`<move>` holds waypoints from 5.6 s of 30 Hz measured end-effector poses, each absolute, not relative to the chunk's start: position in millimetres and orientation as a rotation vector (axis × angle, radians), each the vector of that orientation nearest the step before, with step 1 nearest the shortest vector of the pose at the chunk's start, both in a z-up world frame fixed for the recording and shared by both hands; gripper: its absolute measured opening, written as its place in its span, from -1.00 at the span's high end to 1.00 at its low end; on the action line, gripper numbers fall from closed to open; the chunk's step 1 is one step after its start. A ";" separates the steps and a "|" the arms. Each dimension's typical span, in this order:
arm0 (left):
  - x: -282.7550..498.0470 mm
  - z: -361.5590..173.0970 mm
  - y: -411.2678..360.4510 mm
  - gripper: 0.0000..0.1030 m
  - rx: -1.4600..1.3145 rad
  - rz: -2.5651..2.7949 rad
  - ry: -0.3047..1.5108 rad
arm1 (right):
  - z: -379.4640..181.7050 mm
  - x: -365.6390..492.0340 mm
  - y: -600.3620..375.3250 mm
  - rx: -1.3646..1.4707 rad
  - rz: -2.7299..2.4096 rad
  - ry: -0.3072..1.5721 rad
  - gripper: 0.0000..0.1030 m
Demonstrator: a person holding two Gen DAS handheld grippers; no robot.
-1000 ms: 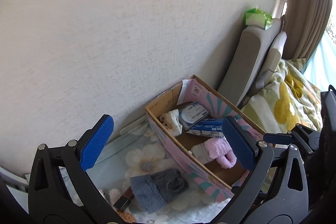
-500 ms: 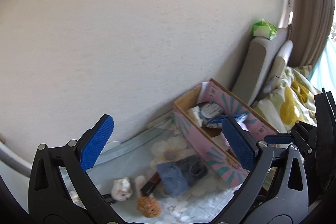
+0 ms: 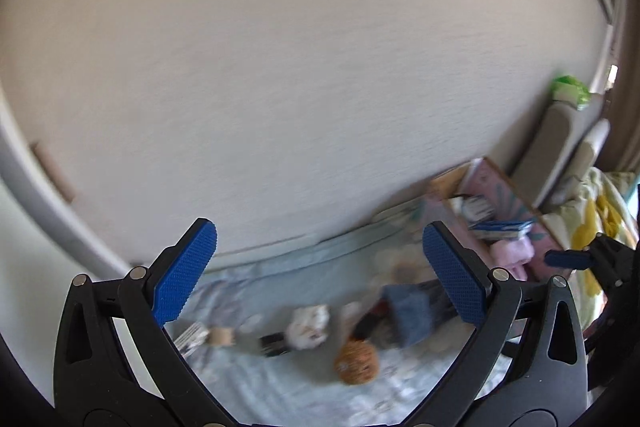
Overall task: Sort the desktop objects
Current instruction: 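Grasp the brown teddy plush with the right tool while the left grasps the black KANS jar, then lift and carry the teddy plush and KANS jar over the box, then open both tools to drop the teddy plush and jar into the box, then move both tools back over the remaining items on the cloth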
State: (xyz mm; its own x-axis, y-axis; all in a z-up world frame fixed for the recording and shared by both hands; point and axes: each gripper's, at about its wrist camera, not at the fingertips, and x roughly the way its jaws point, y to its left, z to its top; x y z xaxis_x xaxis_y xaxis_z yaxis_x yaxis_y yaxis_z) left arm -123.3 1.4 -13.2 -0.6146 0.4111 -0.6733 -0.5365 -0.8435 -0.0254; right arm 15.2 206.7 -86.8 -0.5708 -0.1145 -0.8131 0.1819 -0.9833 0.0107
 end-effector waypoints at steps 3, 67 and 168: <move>-131.4 -30.5 -23.4 -0.99 -1.010 2.455 0.239 | -96.6 10.9 197.8 1.332 -2.619 0.079 -0.99; -116.1 -192.0 -86.2 0.37 -1.399 2.392 0.073 | -210.2 -14.3 101.1 1.385 -2.393 -0.122 0.36; -94.1 -34.2 183.3 -0.99 -0.945 2.221 0.277 | -124.6 19.2 340.2 1.393 -2.751 -0.061 -0.70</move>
